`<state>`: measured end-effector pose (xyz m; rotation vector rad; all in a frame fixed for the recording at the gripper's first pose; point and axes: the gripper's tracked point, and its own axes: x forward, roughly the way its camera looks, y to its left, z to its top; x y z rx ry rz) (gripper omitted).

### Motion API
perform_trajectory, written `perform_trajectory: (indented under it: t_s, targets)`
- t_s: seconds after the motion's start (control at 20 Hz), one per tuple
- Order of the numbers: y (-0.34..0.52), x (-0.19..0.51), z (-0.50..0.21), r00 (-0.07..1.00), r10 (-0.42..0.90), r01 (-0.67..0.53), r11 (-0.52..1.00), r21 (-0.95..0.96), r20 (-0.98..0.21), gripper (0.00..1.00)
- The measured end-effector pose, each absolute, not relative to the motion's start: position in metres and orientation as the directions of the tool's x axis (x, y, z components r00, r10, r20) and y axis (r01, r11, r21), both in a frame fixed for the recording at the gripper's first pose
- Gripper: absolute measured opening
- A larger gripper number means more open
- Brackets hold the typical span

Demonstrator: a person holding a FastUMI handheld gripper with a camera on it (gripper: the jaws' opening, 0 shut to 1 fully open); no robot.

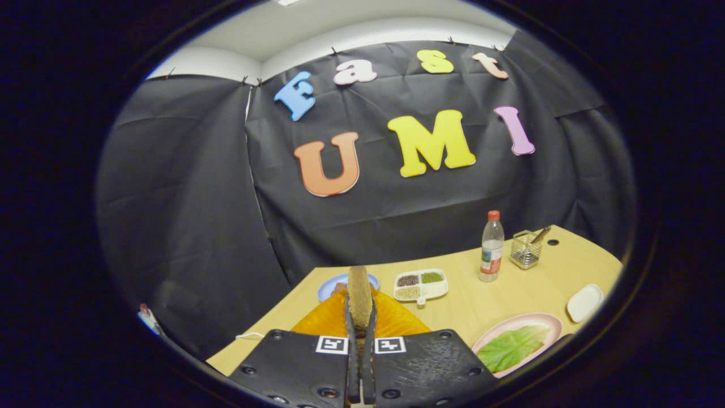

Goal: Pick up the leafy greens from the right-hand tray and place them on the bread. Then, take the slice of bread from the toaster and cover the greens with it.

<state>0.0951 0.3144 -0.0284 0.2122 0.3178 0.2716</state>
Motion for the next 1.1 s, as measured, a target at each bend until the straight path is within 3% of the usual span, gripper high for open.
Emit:
perform_trajectory:
  t_s: [0.2,0.35,0.65,0.85,1.1]
  targets:
    - [0.274,0.084,0.008,0.943,0.271,-0.225,0.946,0.235,-0.191,0.02]
    - [0.228,0.079,-0.006,0.960,0.214,-0.178,0.965,0.193,-0.182,0.02]
    - [0.133,0.085,-0.089,0.948,0.100,-0.023,0.969,0.248,-0.302,0.02]
    - [0.117,0.087,-0.141,0.916,0.121,0.006,0.949,0.315,-0.383,0.02]
    - [0.106,0.084,-0.172,0.902,0.158,0.023,0.911,0.412,-0.402,0.02]
